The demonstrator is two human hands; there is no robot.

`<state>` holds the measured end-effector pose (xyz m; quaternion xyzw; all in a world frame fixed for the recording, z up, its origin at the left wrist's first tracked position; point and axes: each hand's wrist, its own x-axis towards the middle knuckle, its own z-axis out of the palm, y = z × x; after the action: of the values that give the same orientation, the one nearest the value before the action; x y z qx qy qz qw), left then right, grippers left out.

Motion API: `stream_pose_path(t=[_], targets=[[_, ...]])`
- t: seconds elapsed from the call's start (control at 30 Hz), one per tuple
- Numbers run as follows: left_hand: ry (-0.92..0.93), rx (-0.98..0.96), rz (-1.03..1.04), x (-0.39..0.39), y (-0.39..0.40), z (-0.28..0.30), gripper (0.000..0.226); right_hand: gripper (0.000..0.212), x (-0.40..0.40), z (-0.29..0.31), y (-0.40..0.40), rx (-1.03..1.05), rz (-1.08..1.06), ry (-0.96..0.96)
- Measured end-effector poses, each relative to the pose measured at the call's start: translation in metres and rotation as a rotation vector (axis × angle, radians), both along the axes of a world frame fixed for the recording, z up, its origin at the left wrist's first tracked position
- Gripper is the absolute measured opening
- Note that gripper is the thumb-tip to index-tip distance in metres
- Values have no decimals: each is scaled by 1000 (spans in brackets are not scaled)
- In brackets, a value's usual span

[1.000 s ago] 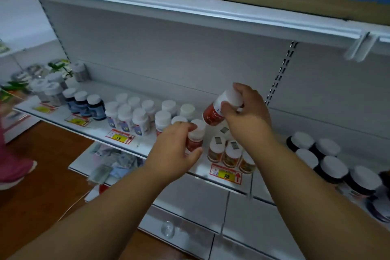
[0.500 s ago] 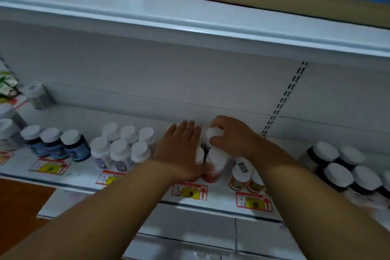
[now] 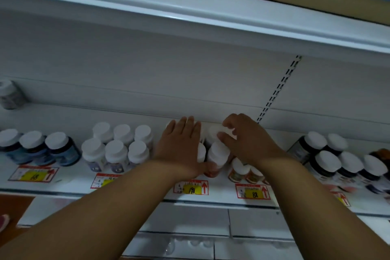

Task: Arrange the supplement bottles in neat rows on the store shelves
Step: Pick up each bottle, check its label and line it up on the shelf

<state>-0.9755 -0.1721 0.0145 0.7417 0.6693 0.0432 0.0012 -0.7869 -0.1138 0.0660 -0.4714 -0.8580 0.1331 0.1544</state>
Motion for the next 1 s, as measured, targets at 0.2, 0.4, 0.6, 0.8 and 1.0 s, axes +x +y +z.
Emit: stream_pose_path(t=[0.2,0.4,0.6,0.8,1.0], targets=[[-11,21,-18,-2,-5,4,114,40,-1,-8,-16,-101,55,-150],[-62,55,-22,5,-8,7,112,38,0,-12,-17,-97,89,-103],[-231,86,-12,-4,-22,17,113,36,5,-11,-23,-64,107,-58],[-315,242,90,-23,-53,29,87,13,-8,6,-29,88,63,168],[-367,335,123,-81,-78,42,69,14,-72,32,-48,108,124,235]])
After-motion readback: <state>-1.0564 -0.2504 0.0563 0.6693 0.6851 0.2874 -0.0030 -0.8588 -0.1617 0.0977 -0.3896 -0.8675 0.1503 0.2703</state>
